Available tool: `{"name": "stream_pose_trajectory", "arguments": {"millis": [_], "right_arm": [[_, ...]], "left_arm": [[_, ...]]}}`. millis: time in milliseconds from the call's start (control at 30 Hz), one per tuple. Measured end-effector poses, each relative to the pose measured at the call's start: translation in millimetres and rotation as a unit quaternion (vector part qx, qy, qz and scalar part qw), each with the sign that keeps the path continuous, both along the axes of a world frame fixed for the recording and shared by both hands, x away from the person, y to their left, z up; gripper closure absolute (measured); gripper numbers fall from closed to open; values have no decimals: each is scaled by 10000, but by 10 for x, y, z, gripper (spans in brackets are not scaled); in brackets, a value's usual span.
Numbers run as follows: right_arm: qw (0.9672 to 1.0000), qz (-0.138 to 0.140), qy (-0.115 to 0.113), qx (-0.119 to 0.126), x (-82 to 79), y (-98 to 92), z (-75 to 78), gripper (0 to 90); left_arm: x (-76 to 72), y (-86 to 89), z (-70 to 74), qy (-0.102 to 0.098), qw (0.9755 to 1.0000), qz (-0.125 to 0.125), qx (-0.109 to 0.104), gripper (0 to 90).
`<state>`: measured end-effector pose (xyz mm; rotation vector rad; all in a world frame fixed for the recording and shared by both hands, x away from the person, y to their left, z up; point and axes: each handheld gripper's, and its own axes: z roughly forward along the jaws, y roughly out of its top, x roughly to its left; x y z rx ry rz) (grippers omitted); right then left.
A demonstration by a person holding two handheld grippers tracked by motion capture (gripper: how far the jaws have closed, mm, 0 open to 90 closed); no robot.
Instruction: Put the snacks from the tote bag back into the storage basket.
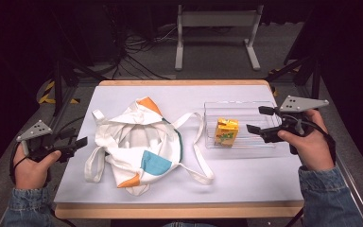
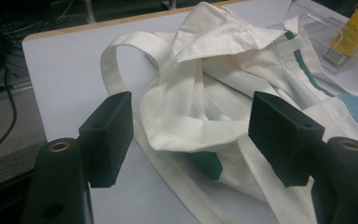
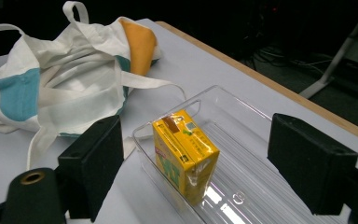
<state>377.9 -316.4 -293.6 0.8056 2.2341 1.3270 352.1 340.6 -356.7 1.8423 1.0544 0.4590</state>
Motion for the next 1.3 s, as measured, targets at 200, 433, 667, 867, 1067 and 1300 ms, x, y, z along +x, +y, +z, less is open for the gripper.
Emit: {"name": "stream_pose_trajectory", "arguments": {"millis": [200,433,667,867,1067,1300], "right_arm": [[9997,-180,110,97,-163,-111,-149,186],[9991,-255,163,304,-284,-198,-367,186],[9965,-367,249,705,-336,-242,-661,186],[9960,-456,243,728,-373,-211,-855,187],[9949,-649,226,734,-360,-224,-1009,169],[9957,-711,185,572,-325,-231,-1014,142]], "left_arm": [[9,-15,-42,56,10000,-10,53,308],[18,-49,-61,86,9999,-25,45,296],[15,-46,-115,46,9998,82,150,269],[15,-24,-132,38,9999,108,108,262],[22,-23,-140,55,9999,54,82,262],[13,0,-127,40,10000,66,27,254]]}}
